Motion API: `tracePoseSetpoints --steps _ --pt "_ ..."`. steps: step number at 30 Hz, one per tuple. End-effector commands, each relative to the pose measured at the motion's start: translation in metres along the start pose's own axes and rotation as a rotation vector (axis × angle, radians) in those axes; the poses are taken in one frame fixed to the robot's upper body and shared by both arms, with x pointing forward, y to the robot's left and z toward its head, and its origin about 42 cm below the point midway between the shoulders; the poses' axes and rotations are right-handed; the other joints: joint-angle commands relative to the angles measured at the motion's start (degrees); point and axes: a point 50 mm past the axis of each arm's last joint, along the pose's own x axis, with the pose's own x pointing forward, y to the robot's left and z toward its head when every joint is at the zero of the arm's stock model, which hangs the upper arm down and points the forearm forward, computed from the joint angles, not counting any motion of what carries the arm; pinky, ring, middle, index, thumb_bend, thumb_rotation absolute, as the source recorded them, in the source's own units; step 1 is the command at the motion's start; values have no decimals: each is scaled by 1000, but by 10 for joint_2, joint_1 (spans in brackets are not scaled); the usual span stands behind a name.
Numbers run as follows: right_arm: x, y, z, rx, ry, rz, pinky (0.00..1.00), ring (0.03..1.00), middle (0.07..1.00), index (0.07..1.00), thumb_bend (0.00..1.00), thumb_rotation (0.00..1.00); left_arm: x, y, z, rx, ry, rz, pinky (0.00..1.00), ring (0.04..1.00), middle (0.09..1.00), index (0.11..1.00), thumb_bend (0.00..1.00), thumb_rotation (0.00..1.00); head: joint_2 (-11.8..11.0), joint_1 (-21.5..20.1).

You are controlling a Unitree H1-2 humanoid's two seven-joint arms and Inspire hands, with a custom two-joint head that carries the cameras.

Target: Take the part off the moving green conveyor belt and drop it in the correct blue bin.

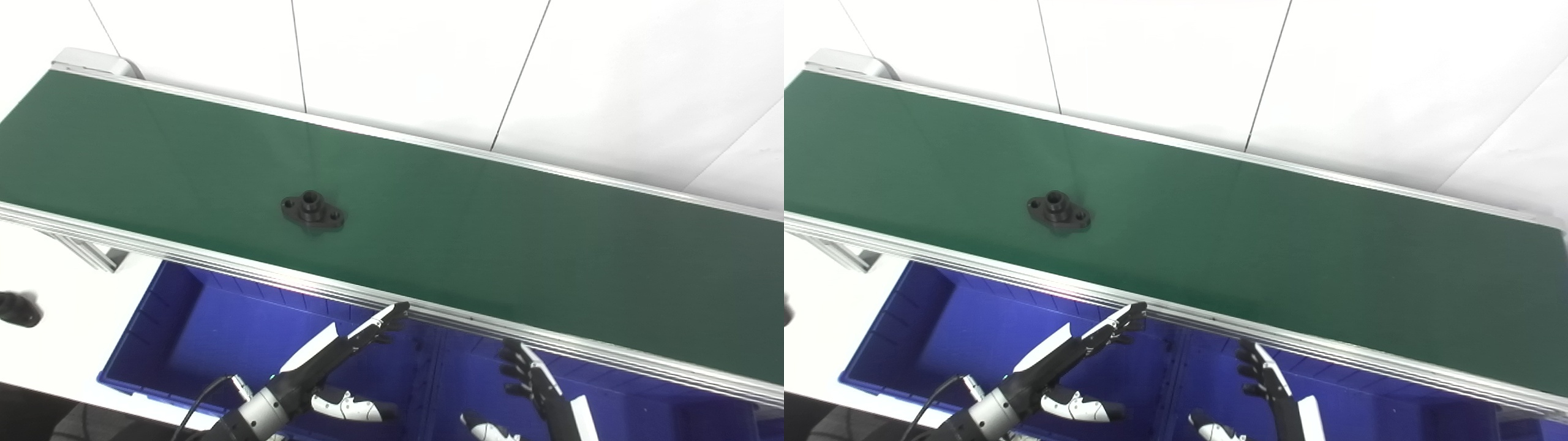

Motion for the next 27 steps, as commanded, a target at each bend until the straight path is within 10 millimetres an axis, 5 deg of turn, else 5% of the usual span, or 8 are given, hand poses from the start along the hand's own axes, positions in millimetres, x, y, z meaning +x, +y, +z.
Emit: tracePoseSetpoints --steps 1,12,27 --pt "-3 -5 18 4 -110 -60 735 806 839 876 724 335 2 7 7 8 -53 7 855 929 979 1000 657 487 0 0" --pt "18 -34 63 -31 -311 -158 783 819 836 870 738 316 4 11 6 2 -48 -18 891 960 1000 1000 644 493 5 -23" --pt "90 -77 97 -237 -347 -141 726 792 817 854 745 341 7 14 2 28 -46 -45 890 957 1000 1000 663 532 1 -35"
